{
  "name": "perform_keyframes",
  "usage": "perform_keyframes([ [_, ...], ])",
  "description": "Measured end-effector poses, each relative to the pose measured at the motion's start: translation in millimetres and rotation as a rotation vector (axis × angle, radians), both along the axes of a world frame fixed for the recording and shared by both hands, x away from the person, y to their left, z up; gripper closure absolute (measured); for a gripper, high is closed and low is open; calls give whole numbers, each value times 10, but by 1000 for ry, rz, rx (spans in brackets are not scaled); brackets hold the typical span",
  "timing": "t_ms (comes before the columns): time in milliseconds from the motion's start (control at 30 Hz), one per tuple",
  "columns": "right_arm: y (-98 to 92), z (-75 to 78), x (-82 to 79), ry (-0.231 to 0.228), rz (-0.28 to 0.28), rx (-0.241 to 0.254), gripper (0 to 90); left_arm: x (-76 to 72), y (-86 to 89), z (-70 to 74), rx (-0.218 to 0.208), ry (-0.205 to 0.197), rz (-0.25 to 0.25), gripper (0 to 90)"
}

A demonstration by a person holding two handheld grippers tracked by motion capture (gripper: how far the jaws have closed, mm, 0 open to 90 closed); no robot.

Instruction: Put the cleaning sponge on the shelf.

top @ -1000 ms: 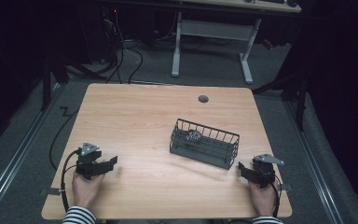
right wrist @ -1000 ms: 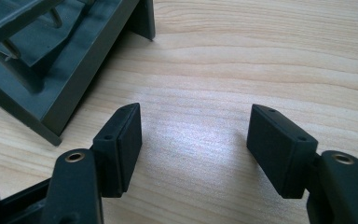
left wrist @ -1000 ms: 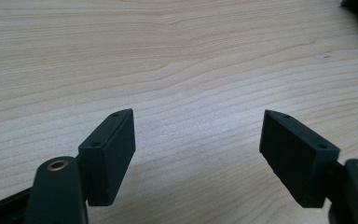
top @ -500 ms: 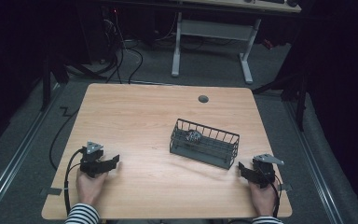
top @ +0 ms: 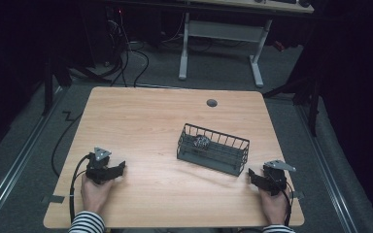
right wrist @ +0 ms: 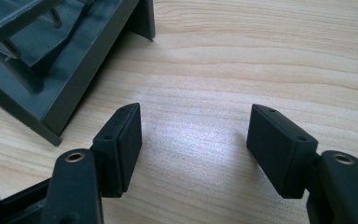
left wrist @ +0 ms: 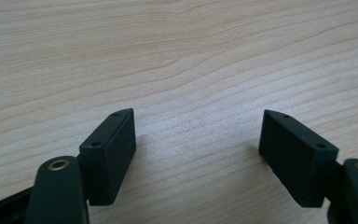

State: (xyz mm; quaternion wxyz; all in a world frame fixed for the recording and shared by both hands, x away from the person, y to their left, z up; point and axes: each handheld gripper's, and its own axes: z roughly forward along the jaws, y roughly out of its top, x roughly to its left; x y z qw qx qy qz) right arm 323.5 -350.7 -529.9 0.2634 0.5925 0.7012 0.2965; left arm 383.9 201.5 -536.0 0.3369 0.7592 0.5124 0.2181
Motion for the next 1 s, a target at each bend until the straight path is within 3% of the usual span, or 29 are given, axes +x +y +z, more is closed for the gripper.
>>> perform_keyframes([
  [1000, 0, 1, 0, 1, 3, -2, 357, 7, 1, -10, -3, -4, 3, 251],
])
